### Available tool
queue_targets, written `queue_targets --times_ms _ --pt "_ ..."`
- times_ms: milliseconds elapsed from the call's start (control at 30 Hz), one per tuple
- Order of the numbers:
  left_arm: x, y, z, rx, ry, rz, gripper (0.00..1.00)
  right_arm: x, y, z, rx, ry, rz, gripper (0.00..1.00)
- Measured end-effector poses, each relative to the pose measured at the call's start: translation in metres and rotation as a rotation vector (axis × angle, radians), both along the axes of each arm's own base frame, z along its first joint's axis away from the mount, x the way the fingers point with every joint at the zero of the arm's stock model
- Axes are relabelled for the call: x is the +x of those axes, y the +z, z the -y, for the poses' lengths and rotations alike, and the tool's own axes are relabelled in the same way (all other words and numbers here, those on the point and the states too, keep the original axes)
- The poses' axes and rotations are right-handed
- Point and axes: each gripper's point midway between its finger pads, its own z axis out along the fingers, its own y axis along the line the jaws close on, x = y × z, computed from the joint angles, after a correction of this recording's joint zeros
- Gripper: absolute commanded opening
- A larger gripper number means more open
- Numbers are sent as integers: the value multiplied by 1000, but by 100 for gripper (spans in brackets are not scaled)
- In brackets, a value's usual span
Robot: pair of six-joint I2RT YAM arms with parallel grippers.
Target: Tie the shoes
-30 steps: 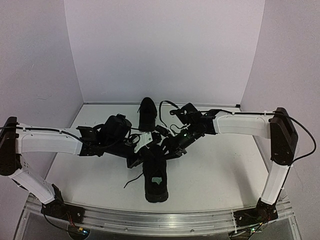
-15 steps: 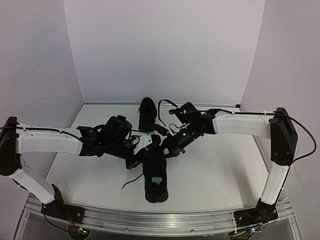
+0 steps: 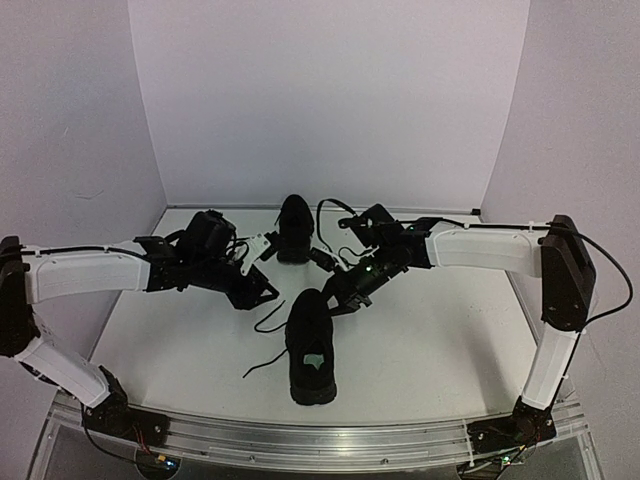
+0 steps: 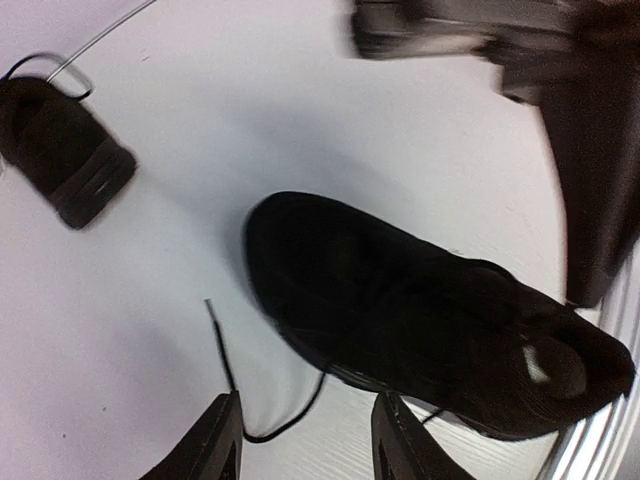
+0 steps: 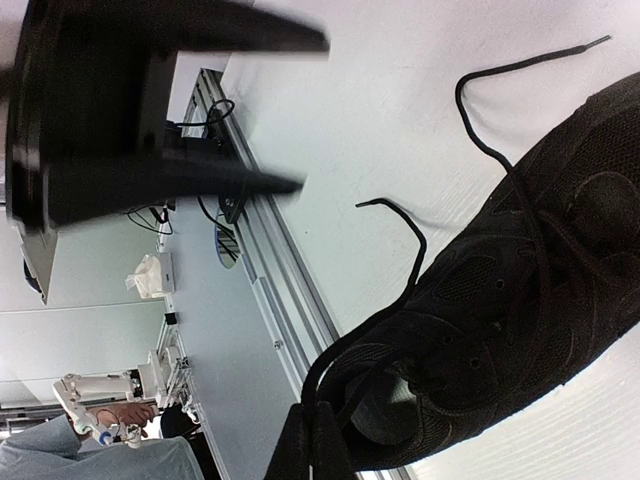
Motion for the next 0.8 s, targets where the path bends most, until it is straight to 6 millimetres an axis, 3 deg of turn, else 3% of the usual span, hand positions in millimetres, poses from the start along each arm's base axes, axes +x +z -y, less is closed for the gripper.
queue_targets --times_ms 100,267,467,667,800 --pt "28 -18 -5 40 93 -61 46 0 -1 1 -5 -1 -2 0" --pt "47 -65 1 161 174 -194 47 -1 -3 2 -16 -2 -5 0" --pt "46 -109 -11 298 243 -308 48 0 -4 3 -24 -8 1 0" --pt "42 -130 -23 381 279 -352 46 1 -5 3 -28 -12 4 0" --pt "39 -140 -28 418 284 -372 38 1 -5 3 -29 -13 5 0"
